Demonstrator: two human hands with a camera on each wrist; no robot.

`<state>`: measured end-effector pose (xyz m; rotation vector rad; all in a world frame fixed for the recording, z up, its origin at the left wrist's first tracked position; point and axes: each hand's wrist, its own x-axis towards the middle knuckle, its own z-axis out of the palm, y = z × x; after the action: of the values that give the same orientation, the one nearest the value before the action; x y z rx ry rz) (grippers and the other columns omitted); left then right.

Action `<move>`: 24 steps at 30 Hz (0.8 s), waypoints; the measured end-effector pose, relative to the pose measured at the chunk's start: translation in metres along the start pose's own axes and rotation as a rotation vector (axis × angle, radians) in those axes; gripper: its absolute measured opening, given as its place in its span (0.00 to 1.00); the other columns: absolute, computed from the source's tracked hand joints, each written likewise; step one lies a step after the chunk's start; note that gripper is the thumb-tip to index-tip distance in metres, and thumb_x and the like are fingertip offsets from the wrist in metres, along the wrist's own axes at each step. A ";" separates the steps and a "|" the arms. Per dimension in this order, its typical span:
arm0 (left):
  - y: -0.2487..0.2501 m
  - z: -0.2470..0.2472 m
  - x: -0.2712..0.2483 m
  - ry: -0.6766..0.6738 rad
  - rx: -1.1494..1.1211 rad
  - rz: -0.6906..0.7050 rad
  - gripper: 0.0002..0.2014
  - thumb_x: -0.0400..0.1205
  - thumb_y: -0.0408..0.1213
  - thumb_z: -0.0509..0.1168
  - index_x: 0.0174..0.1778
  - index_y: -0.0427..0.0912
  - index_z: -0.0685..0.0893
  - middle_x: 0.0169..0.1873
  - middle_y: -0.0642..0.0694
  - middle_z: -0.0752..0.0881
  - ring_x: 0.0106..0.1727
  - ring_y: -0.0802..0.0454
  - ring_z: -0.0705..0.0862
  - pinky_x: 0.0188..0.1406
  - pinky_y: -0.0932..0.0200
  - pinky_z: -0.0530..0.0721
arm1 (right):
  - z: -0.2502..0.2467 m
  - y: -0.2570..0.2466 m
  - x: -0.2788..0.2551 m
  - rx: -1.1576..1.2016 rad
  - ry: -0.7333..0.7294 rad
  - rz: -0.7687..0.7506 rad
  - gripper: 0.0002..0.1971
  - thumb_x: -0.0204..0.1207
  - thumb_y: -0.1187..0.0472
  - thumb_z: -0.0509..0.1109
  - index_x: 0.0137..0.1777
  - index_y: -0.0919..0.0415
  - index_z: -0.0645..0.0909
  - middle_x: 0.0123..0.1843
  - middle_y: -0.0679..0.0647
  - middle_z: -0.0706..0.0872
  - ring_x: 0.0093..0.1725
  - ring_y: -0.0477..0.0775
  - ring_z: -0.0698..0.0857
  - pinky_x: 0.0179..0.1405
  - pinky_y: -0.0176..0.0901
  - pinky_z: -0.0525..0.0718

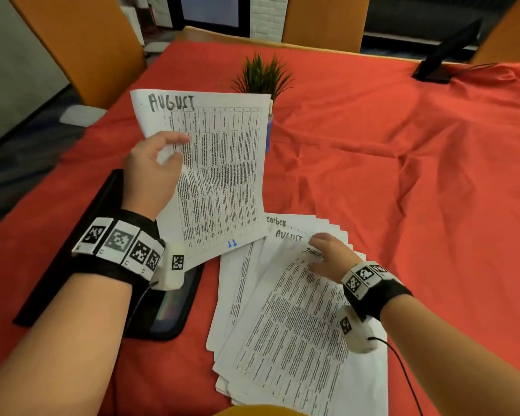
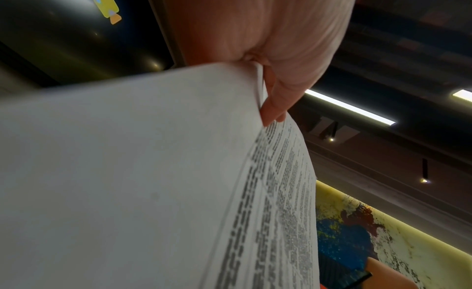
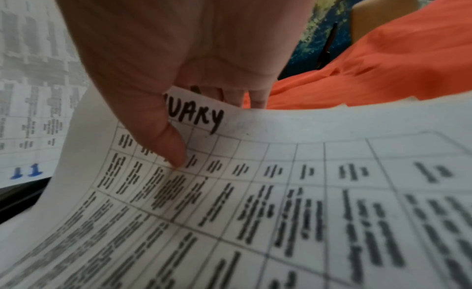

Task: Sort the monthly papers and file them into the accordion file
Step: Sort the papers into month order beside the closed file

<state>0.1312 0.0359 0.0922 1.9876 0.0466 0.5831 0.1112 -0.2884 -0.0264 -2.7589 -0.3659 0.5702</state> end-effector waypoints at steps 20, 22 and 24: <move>0.023 0.002 0.017 -0.014 -0.470 -0.146 0.16 0.73 0.22 0.67 0.44 0.50 0.86 0.56 0.51 0.86 0.61 0.54 0.85 0.59 0.51 0.84 | -0.088 -0.039 -0.134 0.031 0.052 -0.464 0.28 0.65 0.74 0.69 0.54 0.40 0.74 0.40 0.31 0.76 0.40 0.24 0.75 0.38 0.19 0.71; 0.021 0.018 0.008 -0.099 -0.472 -0.205 0.17 0.74 0.19 0.66 0.46 0.48 0.85 0.55 0.51 0.86 0.57 0.57 0.86 0.55 0.56 0.85 | -0.118 -0.055 -0.154 -0.002 -0.057 -0.496 0.20 0.68 0.71 0.70 0.47 0.41 0.78 0.43 0.30 0.77 0.42 0.26 0.78 0.37 0.21 0.72; 0.014 0.041 -0.010 -0.212 -0.466 -0.273 0.19 0.74 0.18 0.66 0.48 0.49 0.85 0.55 0.50 0.85 0.56 0.55 0.86 0.55 0.56 0.84 | -0.141 -0.065 -0.171 0.008 -0.115 -0.538 0.16 0.69 0.67 0.69 0.47 0.42 0.81 0.45 0.30 0.79 0.41 0.29 0.81 0.36 0.24 0.76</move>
<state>0.1361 -0.0072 0.0852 1.5442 0.0462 0.1804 0.0058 -0.3138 0.1777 -2.4643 -1.0804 0.5790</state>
